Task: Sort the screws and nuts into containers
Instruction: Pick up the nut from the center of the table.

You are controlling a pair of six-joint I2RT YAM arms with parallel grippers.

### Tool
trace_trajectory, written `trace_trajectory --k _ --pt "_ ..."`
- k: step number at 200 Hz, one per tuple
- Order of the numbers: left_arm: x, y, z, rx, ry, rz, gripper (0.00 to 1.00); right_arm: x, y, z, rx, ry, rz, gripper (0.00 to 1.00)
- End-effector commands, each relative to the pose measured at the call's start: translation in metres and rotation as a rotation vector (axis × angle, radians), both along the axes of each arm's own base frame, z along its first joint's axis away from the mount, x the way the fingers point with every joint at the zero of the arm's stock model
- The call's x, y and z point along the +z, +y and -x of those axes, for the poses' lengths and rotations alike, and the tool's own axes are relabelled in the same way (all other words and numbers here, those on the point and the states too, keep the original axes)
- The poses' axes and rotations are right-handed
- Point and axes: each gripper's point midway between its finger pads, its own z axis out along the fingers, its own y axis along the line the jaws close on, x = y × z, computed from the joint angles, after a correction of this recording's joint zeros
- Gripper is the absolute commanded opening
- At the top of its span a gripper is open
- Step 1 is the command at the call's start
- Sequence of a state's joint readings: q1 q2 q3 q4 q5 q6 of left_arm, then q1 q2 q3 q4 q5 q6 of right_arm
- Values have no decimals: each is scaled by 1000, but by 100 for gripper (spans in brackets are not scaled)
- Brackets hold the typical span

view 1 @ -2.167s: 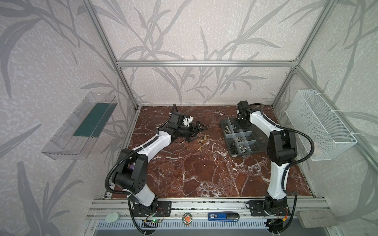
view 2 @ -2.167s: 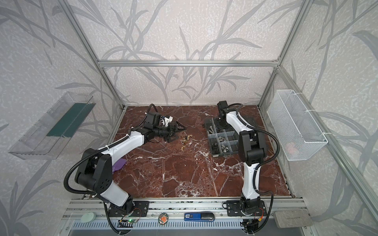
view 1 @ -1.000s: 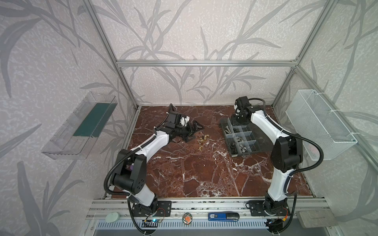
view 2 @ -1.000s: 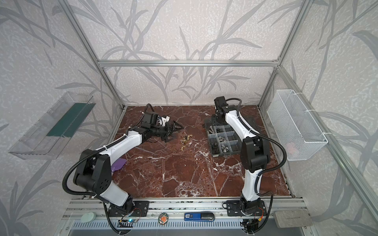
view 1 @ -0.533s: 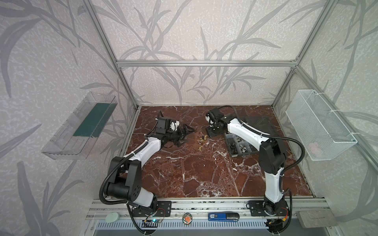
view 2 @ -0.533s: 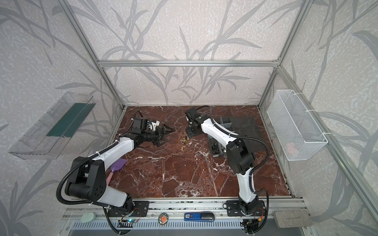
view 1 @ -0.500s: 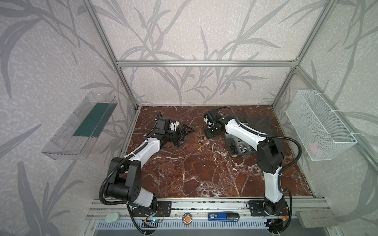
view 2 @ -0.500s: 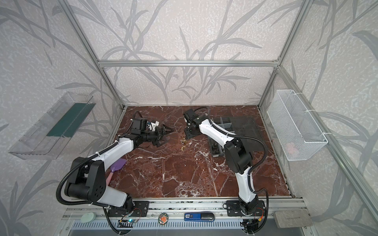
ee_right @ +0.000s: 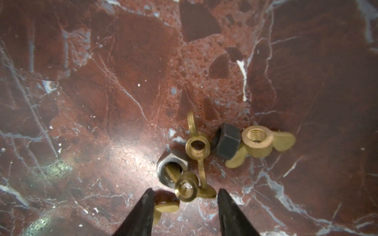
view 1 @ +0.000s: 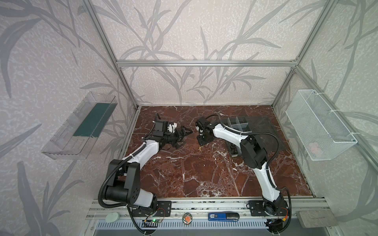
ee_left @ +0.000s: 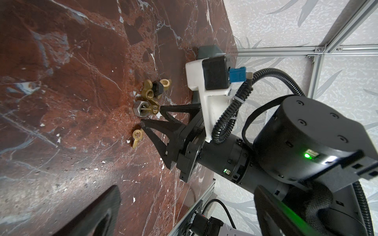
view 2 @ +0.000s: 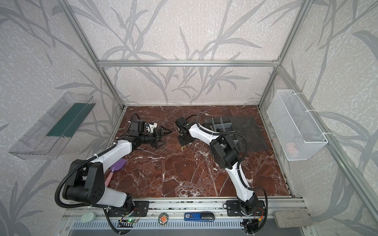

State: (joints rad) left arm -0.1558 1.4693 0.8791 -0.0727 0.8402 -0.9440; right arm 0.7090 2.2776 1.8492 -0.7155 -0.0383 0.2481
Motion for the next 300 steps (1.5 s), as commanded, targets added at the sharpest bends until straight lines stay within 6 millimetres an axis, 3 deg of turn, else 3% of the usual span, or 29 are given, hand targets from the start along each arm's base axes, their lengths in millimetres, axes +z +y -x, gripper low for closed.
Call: trace_trajectory --k 1,82,150,197,219,300 --pt "9 0 1 -9 -30 18 100 2 8 -6 -6 -9 -19 48" --pt "9 -1 0 -11 -29 19 100 -5 1 -19 -37 -31 45 36" --pt "8 -1 0 -12 -28 16 100 -4 -7 -7 -37 -16 38 26" --pt "8 -4 1 -19 -31 15 100 4 -12 -2 -49 -24 25 25" --pt "8 -6 1 -21 -30 14 100 6 -13 -1 -49 -30 21 16" --pt "10 -13 0 -35 -33 9 100 26 -21 3 -53 -50 6 16"
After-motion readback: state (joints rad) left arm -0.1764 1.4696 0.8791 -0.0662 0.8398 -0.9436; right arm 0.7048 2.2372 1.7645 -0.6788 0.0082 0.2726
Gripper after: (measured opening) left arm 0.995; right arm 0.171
